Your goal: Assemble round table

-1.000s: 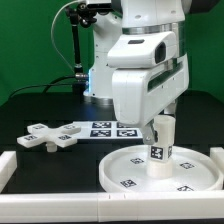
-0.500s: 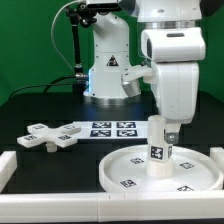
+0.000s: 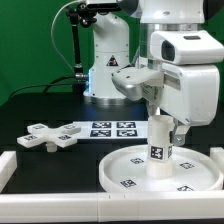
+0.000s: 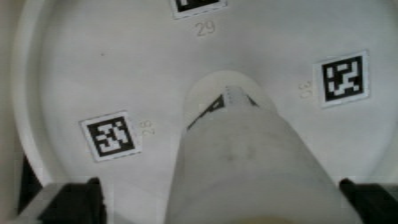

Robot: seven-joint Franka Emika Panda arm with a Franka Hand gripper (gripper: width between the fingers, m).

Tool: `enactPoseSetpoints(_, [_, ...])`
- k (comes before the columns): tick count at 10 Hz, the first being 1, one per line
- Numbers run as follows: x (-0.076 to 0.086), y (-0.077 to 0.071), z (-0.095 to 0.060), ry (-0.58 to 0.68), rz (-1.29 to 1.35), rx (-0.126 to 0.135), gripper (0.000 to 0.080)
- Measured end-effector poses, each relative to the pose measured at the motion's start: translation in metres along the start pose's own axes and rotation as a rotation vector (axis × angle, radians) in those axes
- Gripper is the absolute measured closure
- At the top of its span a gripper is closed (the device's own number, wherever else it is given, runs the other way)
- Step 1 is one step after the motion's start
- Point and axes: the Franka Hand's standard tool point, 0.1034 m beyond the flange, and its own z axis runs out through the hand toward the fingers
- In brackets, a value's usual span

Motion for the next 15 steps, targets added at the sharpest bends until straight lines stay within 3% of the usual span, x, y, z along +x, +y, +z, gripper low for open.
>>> enactPoseSetpoints(4, [-0.007,-0.003,0.002,-0.024,-0.210,0.011,0.0170])
enactPoseSetpoints(5, [-0.008,-0.003,0.002,-0.024,-0.209,0.011,0.0299])
enactPoseSetpoints(6, [-0.008,-0.004,0.003,-0.024,-0.202,0.015,0.0299])
enactPoseSetpoints(7, [-0.009,-0.004,0.003,-0.024,-0.201,0.015,0.0392])
enactPoseSetpoints(11, [-0.010,-0.004,0.003,-0.024,-0.157,0.015,0.0392])
enactPoseSetpoints(15, [-0.014,-0.008,0.004,-0.023,0.241,0.025,0.0390])
